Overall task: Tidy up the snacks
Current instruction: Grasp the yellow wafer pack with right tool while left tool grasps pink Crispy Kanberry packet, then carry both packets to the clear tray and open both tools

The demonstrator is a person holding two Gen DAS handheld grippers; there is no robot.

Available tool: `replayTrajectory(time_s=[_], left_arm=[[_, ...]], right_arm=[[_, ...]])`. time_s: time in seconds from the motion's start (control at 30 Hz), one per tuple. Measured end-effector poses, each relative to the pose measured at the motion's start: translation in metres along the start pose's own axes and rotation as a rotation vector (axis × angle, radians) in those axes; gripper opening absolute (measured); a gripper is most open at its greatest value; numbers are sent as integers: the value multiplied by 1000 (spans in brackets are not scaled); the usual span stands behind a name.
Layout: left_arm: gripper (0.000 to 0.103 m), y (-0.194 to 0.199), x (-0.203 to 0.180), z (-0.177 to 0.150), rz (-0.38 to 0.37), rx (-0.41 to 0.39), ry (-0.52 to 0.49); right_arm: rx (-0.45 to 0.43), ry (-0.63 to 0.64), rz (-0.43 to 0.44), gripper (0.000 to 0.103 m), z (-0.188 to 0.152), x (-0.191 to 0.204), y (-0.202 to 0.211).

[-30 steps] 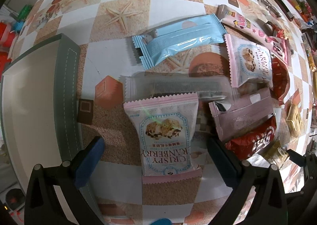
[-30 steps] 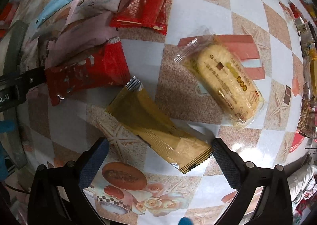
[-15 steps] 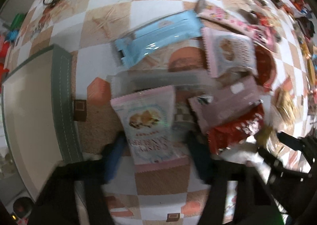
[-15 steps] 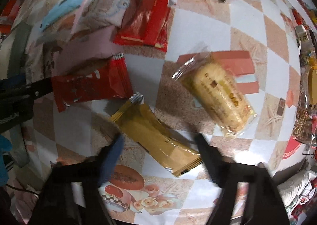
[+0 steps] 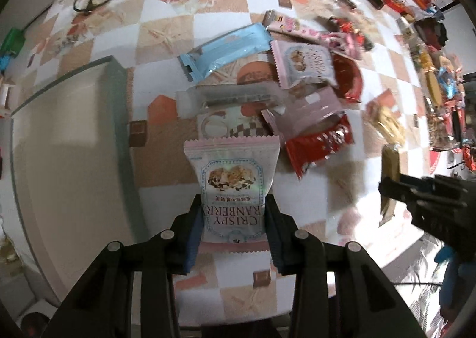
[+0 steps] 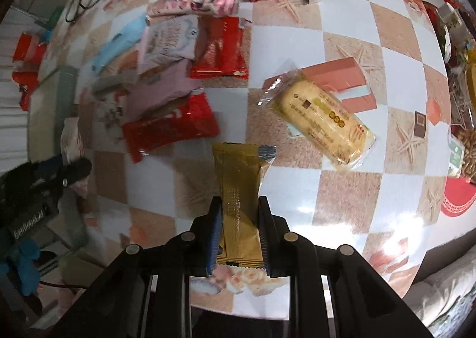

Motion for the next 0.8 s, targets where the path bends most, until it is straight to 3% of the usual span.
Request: replayTrajectory(time_s=[0.3, 0.57, 0.8], left_arm=[[42, 49, 36, -19, 1, -80, 38], [42, 71, 103, -25, 106, -144, 127], [42, 66, 161, -35, 180, -133, 233]], right_arm=[[-19, 56, 57, 24, 13, 33, 35], [-38, 238, 124, 24, 28, 129, 53], [-36, 384, 161, 24, 38, 213, 31]])
Point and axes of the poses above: each gripper's, at about its wrist camera, not at the fingertips, and y roughly against the way its jaws point, x to its left, z to its top, the point moved 4 cm from there along -y, roughly the way its jaws point, and after that the axes turned 11 degrees about -x, right-handed, at the moved point
